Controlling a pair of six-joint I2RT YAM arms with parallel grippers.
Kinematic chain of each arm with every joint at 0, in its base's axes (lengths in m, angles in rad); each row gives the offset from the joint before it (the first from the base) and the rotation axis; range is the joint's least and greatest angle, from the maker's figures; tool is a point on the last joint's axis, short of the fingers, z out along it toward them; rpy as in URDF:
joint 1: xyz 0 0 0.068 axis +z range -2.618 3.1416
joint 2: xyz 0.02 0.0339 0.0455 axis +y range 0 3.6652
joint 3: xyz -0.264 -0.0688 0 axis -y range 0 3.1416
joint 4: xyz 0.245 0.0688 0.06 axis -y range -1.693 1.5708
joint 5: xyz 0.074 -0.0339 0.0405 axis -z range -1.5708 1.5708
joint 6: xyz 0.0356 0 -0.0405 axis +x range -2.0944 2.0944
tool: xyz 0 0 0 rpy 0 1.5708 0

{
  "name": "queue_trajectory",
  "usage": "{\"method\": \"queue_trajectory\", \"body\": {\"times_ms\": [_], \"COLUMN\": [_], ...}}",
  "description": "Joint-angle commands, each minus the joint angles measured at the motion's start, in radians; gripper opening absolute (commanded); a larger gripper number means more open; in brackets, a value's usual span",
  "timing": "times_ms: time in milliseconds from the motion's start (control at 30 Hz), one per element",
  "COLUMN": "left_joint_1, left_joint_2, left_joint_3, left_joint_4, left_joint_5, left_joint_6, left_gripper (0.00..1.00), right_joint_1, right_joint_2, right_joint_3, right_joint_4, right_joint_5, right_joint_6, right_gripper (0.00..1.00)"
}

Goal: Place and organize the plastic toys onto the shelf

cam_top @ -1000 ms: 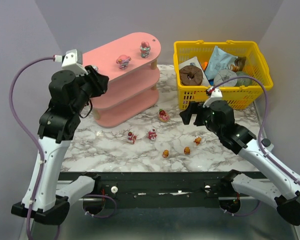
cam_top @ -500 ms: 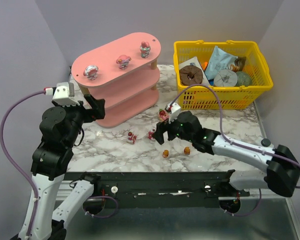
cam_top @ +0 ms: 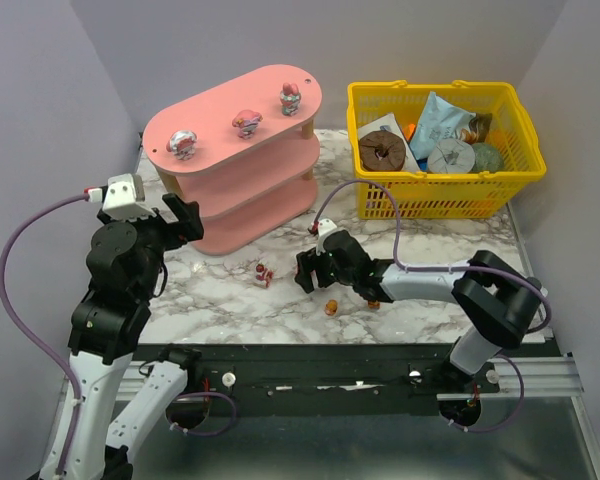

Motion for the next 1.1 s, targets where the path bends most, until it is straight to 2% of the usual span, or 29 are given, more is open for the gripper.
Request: {"method": "queue_trajectory", "body": {"times_ms": [0, 100, 300, 400, 533, 633, 767, 1067], "left_joint_1": [0.004, 0.004, 0.004, 0.004, 0.004, 0.004, 0.004, 0.004], "left_joint_2": [0.019, 0.02, 0.023, 0.02, 0.023, 0.025, 0.025, 0.025], "left_joint_3": [-0.014, -0.017, -0.018, -0.021, -0.021, -0.023, -0.024, -0.029], "left_joint_4": [0.033, 0.041, 0.046, 0.046, 0.046, 0.046, 0.046, 0.049], "left_joint_5": [-0.03, -0.038, -0.045, -0.05, -0.053, -0.053, -0.053, -0.061], "left_joint_6": [0.022, 0.029, 0.03, 0.032, 0.027, 0.029, 0.026, 0.019], "left_gripper": [0.99, 0.99, 0.99, 0.99, 0.99, 0.99, 0.99, 0.99], "right_joint_1": [0.007, 0.007, 0.007, 0.006, 0.006, 0.007, 0.007, 0.006], "right_joint_2": [0.062, 0.101, 0.174, 0.175, 0.164, 0.149, 0.109, -0.049], "right_joint_3": [0.038, 0.06, 0.127, 0.133, 0.14, 0.144, 0.15, 0.236], "right_joint_4": [0.1, 0.106, 0.051, 0.038, 0.015, 0.002, -0.023, -0.095], "right_joint_5": [0.022, 0.04, 0.079, 0.086, 0.094, 0.088, 0.071, 0.027], "right_joint_6": [0.0, -0.003, 0.017, 0.022, 0.028, 0.032, 0.032, -0.049], "right_gripper": [0.84, 0.81, 0.65, 0.54, 0.32, 0.21, 0.15, 0.15]}}
